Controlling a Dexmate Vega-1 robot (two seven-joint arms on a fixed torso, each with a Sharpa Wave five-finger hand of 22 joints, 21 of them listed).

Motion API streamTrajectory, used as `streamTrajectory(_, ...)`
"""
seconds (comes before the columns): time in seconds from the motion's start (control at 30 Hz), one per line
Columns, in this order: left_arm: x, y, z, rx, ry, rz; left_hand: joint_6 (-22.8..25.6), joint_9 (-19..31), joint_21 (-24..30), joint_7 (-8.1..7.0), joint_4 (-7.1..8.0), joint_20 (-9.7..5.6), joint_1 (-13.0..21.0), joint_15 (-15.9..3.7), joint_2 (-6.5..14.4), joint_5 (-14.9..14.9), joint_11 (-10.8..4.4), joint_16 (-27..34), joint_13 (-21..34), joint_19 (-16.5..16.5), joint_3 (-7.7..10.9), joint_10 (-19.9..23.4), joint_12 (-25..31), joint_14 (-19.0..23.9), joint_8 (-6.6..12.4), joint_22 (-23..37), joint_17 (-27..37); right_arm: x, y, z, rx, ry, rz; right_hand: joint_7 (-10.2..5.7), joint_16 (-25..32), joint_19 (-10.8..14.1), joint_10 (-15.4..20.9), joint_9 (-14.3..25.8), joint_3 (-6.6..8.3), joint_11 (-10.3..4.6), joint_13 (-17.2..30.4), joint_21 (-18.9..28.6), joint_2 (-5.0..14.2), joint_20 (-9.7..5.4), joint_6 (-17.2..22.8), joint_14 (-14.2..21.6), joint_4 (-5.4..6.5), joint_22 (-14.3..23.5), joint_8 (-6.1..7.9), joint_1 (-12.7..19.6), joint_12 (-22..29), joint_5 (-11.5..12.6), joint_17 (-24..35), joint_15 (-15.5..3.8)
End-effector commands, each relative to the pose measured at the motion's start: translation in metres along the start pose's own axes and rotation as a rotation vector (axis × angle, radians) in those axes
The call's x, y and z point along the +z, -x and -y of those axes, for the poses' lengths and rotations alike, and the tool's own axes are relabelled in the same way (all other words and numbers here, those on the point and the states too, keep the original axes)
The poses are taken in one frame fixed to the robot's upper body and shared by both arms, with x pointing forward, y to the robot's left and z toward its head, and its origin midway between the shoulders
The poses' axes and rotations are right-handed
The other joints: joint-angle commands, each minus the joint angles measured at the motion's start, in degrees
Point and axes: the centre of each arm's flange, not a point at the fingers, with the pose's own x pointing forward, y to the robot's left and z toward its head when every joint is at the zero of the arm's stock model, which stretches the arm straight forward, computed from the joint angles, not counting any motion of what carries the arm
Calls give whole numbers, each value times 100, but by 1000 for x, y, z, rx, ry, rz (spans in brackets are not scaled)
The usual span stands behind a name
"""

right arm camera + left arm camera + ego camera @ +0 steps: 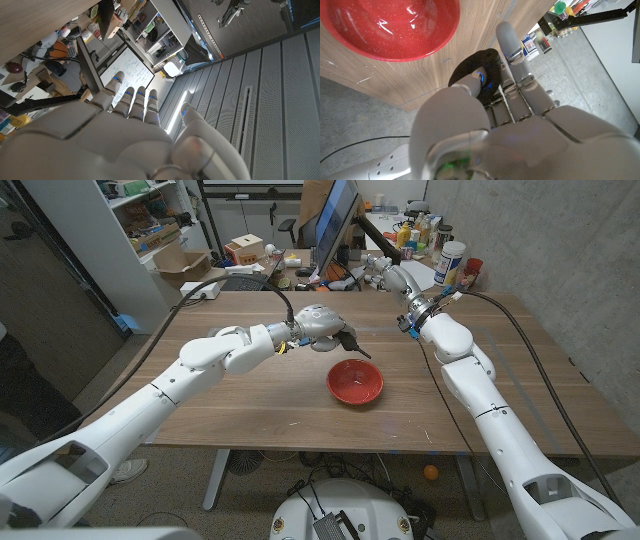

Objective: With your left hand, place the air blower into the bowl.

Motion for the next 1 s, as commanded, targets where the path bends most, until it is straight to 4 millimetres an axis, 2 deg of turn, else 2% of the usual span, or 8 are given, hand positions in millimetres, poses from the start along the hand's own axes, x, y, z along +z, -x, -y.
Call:
streamTrajectory(0.03,13,-12,10,-53,-11,64,34,12,41,-29,-8,-338,39,-938,11,27,-215,-19,19,-493,-30,289,-10,986,-22,12,20,5,-5,2,-5,2,15,-5,-7,3,39,26,-10,24,5,-1,-22,33,25,34,-17,19,-3,-35,14,24,13,18)
streamTrajectory(0.27,16,-15,12,-66,-16,86,36,13,54,-46,-12,-339,44,-940,7,27,-232,-23,24,-500,-34,303,-18,985,-24,10,23,2,-8,2,0,0,17,-7,-6,2,43,26,-12,12,5,-2,-11,29,26,33,-17,19,-2,-47,17,28,15,18)
streamTrajectory(1.0,26,-21,37,-171,-8,136,41,16,90,-61,-26,-345,65,-939,-3,28,-247,-29,42,-544,-47,299,-66,994,-30,6,32,-7,-11,4,3,-9,13,-11,-2,2,55,28,-8,5,5,-3,21,8,34,43,-24,20,1,-64,23,39,16,12)
